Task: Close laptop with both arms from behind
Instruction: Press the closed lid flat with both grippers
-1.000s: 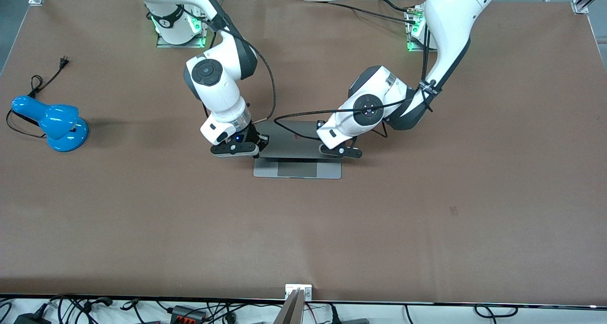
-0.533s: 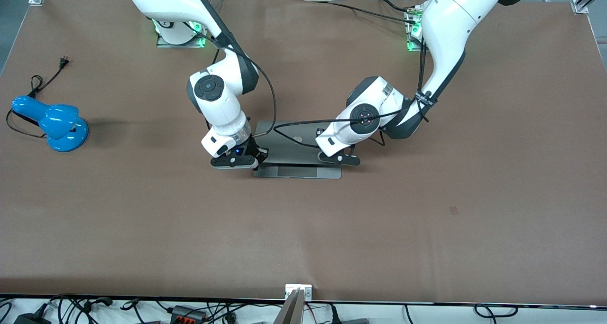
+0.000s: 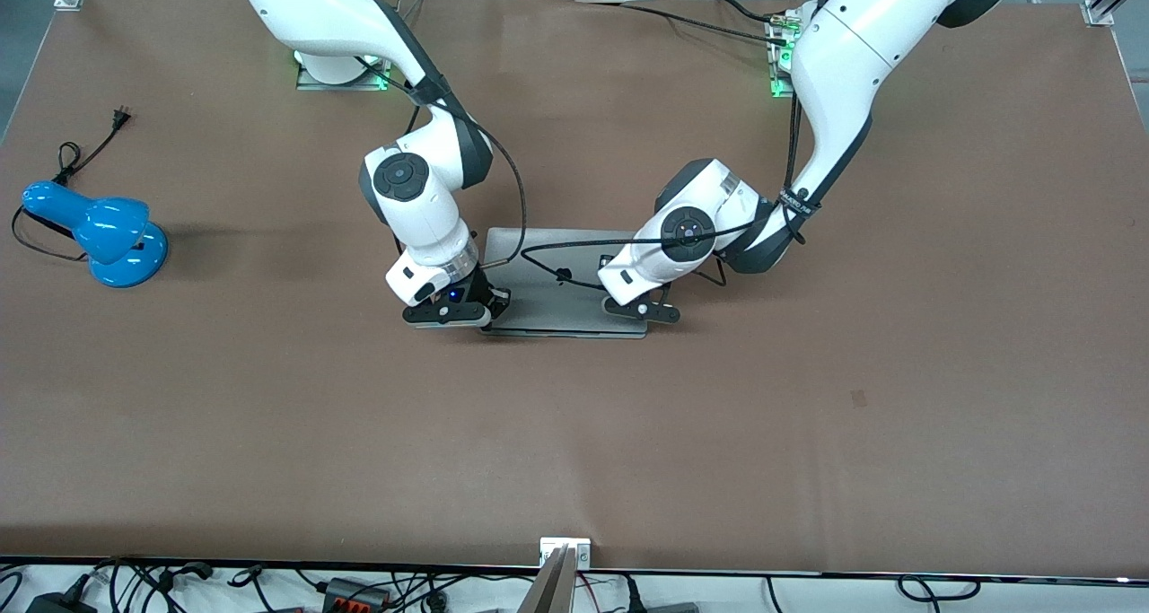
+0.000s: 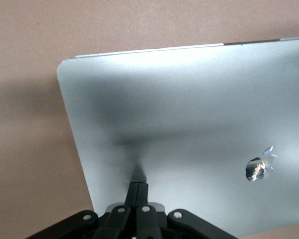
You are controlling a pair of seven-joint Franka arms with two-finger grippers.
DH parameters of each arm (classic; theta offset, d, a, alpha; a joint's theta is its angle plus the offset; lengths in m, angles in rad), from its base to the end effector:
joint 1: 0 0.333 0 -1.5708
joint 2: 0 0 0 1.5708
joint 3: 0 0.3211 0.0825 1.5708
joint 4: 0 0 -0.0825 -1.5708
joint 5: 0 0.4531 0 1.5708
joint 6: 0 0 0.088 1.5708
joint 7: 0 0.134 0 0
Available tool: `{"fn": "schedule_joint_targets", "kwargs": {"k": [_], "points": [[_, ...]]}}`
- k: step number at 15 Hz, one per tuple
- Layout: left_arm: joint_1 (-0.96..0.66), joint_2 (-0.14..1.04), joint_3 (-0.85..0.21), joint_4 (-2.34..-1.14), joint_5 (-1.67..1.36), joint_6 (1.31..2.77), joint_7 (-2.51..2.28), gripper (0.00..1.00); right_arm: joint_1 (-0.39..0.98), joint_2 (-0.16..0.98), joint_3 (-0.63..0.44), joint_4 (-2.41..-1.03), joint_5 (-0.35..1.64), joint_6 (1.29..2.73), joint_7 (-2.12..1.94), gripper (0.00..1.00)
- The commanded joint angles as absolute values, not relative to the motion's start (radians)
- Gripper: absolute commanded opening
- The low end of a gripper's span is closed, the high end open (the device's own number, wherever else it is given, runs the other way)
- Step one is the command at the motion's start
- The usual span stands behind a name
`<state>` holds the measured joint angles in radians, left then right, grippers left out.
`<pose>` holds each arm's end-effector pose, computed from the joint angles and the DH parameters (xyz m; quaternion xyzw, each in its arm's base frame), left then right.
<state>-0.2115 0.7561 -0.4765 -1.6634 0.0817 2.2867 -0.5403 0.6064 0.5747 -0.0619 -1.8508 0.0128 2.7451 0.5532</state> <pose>0.5760 -0.4446 0.1318 0.9898 -0.0485 -0.0957 0.0933 0.6231 0.3790 0.1712 -0.9871 0.0021 -0.1427 0.0727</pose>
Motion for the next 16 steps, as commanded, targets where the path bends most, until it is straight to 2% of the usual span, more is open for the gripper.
{"fn": "schedule_joint_targets", "kwargs": {"k": [1,16], "points": [[-0.227,0.788,-0.468,-1.614,0.115,2.286,-0.557,0.0,0.618,0.63,-0.063,-1.818,-0.006,2.775,0.554,0.0],[-0.253,0.811,-0.439,-1.612,0.135,2.333,-0.565,0.0,0.652,0.698,-0.061,-1.818,-0.011,2.775,0.558,0.0]]}}
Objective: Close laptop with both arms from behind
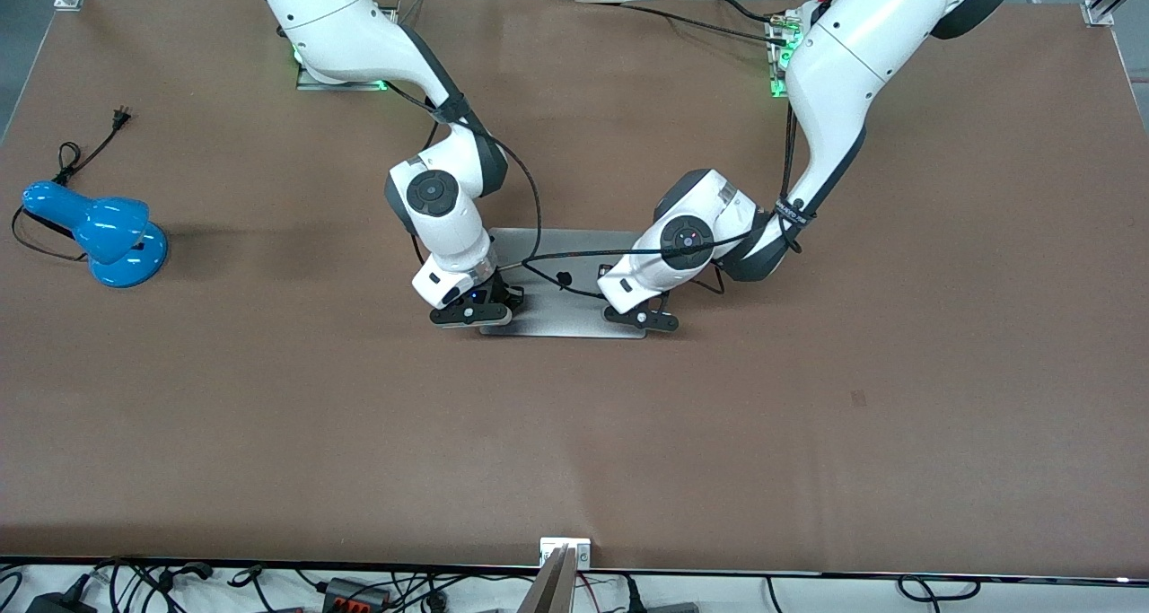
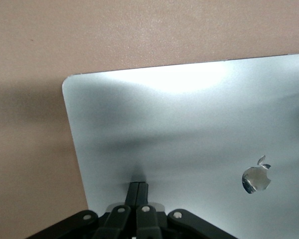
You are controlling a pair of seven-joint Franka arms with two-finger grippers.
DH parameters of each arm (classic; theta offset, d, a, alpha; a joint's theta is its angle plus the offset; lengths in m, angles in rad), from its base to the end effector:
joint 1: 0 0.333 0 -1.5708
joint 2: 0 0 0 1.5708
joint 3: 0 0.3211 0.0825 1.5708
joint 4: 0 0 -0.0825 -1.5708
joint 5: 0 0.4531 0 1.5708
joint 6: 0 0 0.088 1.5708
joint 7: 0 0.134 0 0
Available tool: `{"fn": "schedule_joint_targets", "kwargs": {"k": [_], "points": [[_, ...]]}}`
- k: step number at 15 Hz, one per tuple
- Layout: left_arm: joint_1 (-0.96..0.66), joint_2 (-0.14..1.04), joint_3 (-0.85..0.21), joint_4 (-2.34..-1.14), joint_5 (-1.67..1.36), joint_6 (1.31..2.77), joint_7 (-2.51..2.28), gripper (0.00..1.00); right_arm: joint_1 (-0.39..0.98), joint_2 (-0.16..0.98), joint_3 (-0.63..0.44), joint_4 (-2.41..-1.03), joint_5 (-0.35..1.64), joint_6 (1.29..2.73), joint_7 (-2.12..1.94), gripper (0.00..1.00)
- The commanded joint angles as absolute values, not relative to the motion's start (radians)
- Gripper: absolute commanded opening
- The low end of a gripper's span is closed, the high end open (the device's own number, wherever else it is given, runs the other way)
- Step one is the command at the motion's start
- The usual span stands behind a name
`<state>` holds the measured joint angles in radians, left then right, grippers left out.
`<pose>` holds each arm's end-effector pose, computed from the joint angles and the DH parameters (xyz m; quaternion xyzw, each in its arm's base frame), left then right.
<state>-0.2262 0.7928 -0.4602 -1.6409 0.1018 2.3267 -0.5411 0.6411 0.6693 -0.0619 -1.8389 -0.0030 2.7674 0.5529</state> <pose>0.5825 -0.4465 0.1167 0.9908 -0.0494 -0.0821 0.0955 0.6005 0.3941 0.1111 -0.9911 -0.0234 -0.1197 0.0537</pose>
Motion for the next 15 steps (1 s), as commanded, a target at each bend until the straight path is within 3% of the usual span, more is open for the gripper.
{"fn": "schedule_joint_targets", "kwargs": {"k": [1,10,15], "points": [[-0.253,0.811,-0.439,-1.612,0.135,2.333,-0.565,0.0,0.652,0.698,-0.061,-1.818,-0.009,2.775,0.557,0.0],[-0.227,0.759,-0.439,-1.614,0.14,2.309,-0.589,0.0,0.643,0.68,-0.061,-1.815,-0.011,2.734,0.545,0.0],[-0.192,0.669,-0.446,-1.628,0.14,2.205,-0.604,0.0,0.643,0.591,-0.061,-1.685,-0.011,2.368,0.54,0.0]]}}
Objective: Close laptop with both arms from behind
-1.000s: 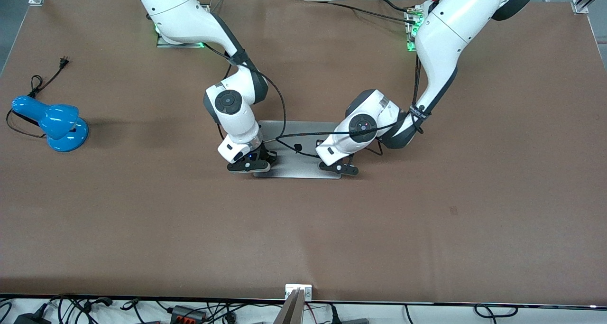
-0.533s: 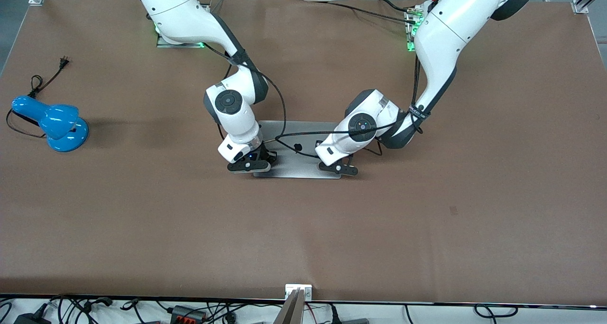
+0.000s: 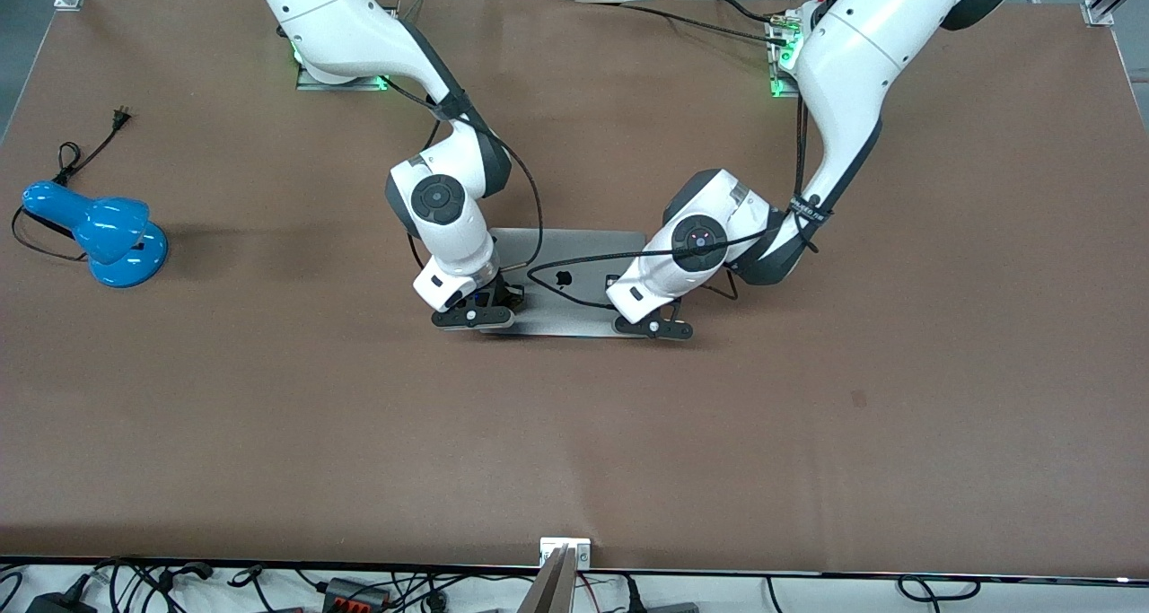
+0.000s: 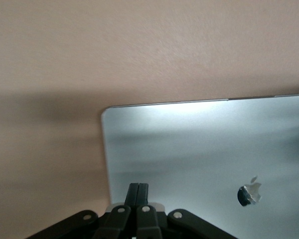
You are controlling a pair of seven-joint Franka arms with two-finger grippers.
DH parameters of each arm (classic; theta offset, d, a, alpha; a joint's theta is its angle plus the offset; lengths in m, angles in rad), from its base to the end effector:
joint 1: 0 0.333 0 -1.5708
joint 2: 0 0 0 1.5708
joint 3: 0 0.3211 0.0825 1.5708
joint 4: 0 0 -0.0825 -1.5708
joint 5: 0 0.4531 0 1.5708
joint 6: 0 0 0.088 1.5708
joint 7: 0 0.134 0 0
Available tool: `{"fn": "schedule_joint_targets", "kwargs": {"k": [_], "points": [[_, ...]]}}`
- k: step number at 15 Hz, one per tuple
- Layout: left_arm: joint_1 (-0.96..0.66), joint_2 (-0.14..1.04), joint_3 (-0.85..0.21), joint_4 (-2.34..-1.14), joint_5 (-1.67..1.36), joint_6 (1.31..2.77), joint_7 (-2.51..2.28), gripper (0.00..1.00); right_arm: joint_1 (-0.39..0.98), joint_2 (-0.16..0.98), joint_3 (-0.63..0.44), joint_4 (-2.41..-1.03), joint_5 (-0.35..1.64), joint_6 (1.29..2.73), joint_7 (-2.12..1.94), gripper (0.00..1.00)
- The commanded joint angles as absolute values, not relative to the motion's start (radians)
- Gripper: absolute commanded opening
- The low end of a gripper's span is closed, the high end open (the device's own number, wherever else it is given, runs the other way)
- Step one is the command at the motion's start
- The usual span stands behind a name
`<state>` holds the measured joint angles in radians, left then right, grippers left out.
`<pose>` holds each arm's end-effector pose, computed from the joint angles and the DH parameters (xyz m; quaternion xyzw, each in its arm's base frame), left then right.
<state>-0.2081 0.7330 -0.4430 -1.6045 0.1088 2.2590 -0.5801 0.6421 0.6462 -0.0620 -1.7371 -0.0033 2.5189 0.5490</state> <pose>0.6143 -0.4270 0.1643 0.9944 -0.0204 -0.0629 0.0828 0.6145 0.4054 0.1474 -0.9972 -0.0243 -0.0680 0.0203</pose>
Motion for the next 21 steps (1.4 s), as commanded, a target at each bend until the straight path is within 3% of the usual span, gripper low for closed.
{"fn": "schedule_joint_targets", "kwargs": {"k": [1,6,8,9,11,12,21], "points": [[-0.183,0.64,-0.445,-1.629,0.14,2.175,-0.604,0.0,0.638,0.559,-0.061,-1.669,-0.011,2.294,0.538,0.0],[-0.098,0.491,-0.456,-1.678,0.14,2.051,-0.591,0.0,0.568,0.373,-0.061,-1.647,-0.008,1.924,0.45,0.0],[-0.057,0.396,-0.462,-1.741,0.14,2.033,-0.588,0.0,0.523,0.307,-0.061,-1.647,-0.008,1.814,0.393,0.08],[-0.037,0.359,-0.462,-1.752,0.14,2.001,-0.578,0.0,0.506,0.276,-0.063,-1.646,-0.006,1.765,0.361,0.25],[-0.003,0.299,-0.462,-1.752,0.137,1.919,-0.516,0.0,0.46,0.223,-0.063,-1.647,-0.005,1.698,0.315,0.95],[0.021,0.266,-0.463,-1.753,0.132,1.889,-0.484,0.0,0.44,0.198,-0.063,-1.647,-0.003,1.668,0.299,1.0],[0.179,0.062,-0.46,-1.749,0.037,1.712,-0.269,0.0,0.215,0.069,-0.067,-1.647,-0.003,1.467,0.105,1.0]]}}
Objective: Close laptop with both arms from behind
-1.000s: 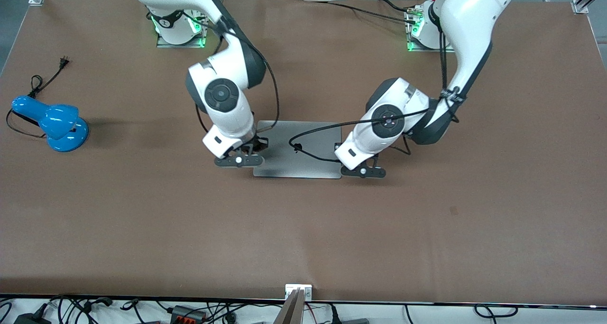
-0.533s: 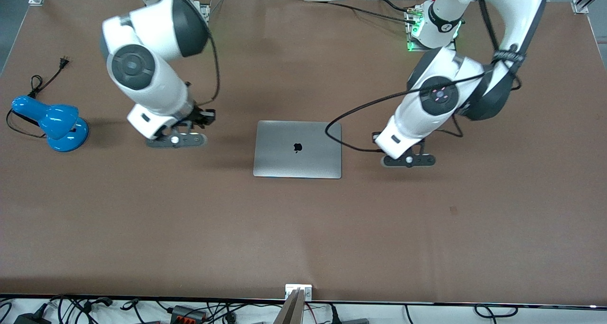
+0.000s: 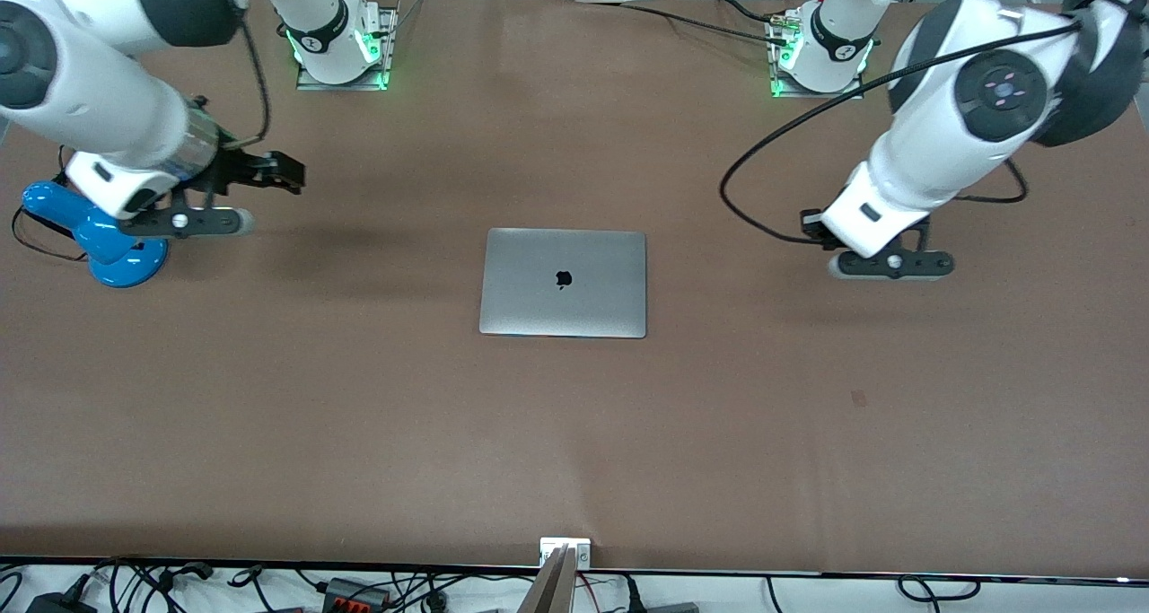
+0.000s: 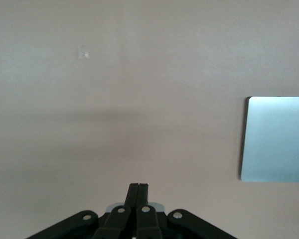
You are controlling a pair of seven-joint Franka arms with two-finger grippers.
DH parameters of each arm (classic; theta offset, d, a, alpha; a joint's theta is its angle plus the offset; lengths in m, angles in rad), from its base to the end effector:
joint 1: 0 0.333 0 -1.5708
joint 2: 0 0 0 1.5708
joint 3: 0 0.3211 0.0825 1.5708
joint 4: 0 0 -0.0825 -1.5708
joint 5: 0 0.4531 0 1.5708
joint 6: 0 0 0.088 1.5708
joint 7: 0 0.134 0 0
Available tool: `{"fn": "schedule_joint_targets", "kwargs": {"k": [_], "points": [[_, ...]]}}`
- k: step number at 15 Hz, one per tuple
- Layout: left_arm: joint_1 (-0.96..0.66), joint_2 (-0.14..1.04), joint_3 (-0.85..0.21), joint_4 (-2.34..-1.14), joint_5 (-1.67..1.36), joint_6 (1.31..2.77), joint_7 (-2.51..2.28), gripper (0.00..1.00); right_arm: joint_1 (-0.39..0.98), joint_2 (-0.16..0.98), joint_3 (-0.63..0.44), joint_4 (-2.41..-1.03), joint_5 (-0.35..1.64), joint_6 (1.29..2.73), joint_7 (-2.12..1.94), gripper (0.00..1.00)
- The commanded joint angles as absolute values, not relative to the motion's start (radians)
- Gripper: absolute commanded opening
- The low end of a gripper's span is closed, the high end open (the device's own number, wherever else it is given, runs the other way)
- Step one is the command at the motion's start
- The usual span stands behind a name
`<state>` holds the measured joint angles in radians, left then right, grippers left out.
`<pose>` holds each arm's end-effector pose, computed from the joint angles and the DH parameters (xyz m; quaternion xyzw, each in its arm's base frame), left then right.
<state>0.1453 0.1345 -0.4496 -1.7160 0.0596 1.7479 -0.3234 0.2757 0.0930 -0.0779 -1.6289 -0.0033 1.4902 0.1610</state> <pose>0.6302 -0.1804 0.4603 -0.9990 -0.0035 0.0423 0.0136 0.6147 0.1242 0.5080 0.9931 0.0181 -0.1127 0.0258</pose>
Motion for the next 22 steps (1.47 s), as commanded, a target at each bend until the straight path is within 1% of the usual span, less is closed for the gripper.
{"fn": "schedule_joint_targets", "kwargs": {"k": [1,4,6,8,9,11,12,14,15,16,17,18,20,22], "points": [[0.193,0.042,-0.457,-1.749,0.037,1.697,-0.224,0.0,0.19,0.063,-0.078,-1.646,-0.008,1.471,0.085,1.0],[0.238,0.002,-0.457,-1.747,0.035,1.68,-0.137,0.0,0.166,0.067,-0.115,-1.62,-0.034,1.486,-0.047,1.0],[0.251,-0.023,-0.453,-1.744,0.035,1.632,-0.137,0.0,0.161,0.072,-0.124,-1.608,-0.054,1.477,-0.069,1.0],[0.27,-0.038,-0.434,-1.744,0.035,1.623,-0.133,0.02,0.155,0.084,-0.133,-1.586,-0.054,1.477,-0.1,1.0],[0.238,-0.041,-0.376,-1.743,0.035,1.614,-0.118,0.03,0.152,0.092,-0.13,-1.572,-0.058,1.47,-0.107,1.0],[0.105,-0.054,-0.235,-1.744,0.032,1.608,-0.077,0.03,0.134,0.106,-0.132,-1.549,-0.055,1.468,-0.114,1.0],[0.083,-0.054,-0.203,-1.744,0.014,1.608,-0.075,0.03,0.088,0.1,-0.123,-1.548,-0.049,1.479,-0.114,1.0],[0.062,-0.051,-0.177,-1.747,0.002,1.608,-0.066,0.04,0.022,0.065,-0.062,-1.54,-0.052,1.503,-0.101,1.0],[0.037,-0.049,-0.148,-1.743,0.003,1.615,-0.043,0.04,-0.018,0.04,-0.033,-1.549,-0.049,1.52,-0.115,1.0],[0.017,-0.048,-0.12,-1.741,0.002,1.629,-0.008,0.09,-0.038,0.016,-0.003,-1.569,-0.049,1.503,-0.112,1.0],[0.015,-0.045,-0.098,-1.74,-0.008,1.644,0.015,0.38,-0.055,-0.018,0.012,-1.604,-0.048,1.493,-0.106,1.0],[0.017,-0.046,-0.091,-1.741,-0.035,1.651,0.017,0.99,-0.075,-0.052,0.015,-1.647,-0.041,1.493,-0.094,1.0],[0.015,-0.048,-0.1,-1.732,-0.035,1.651,0.008,1.0,-0.086,-0.074,0.02,-1.686,0.013,1.5,-0.091,1.0],[0.017,-0.041,-0.104,-1.718,-0.031,1.651,0.003,1.0,-0.086,-0.068,0.018,-1.686,0.034,1.511,-0.091,1.0]]}}
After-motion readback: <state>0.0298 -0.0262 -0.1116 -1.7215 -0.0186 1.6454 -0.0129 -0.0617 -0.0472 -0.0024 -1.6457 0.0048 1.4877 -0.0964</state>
